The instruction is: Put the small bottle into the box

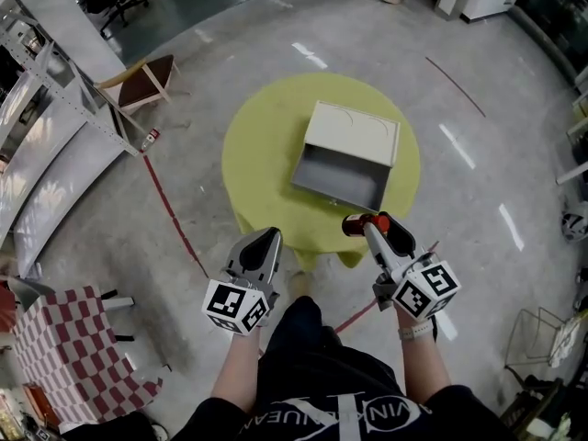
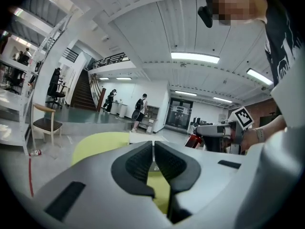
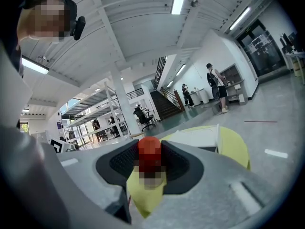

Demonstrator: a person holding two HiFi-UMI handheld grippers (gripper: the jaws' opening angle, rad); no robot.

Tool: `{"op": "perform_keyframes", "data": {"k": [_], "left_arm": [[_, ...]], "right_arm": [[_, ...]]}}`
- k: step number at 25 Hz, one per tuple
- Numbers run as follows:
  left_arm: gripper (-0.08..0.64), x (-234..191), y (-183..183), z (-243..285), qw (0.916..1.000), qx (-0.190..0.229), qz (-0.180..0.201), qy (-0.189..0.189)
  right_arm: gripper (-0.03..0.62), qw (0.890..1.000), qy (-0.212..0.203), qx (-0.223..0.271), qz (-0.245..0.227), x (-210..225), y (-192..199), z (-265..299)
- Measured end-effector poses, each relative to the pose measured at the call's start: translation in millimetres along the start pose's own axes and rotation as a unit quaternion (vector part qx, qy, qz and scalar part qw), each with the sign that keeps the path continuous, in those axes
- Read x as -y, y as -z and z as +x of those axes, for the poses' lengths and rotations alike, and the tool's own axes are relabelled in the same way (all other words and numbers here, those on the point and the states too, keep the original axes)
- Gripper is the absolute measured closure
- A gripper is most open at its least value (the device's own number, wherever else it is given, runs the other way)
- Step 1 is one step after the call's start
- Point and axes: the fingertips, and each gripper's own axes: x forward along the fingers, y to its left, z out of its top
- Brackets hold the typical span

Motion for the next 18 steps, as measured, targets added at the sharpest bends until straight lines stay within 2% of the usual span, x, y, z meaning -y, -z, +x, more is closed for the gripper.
{"op": "perform_keyframes", "data": {"k": [12,18], "left_arm": [[0.540,-36,-3,62,0.9989,-0.022,-0.003,0.041],[0.540,-43,1,87,0.9973,-0.032,0.003,0.066]], "right_arm": [[0.443,0.999,0.025,-0.026,0.006,27,-1,52],[0.443,0.999,0.043,-0.020,0.016,42,-3,66]]}}
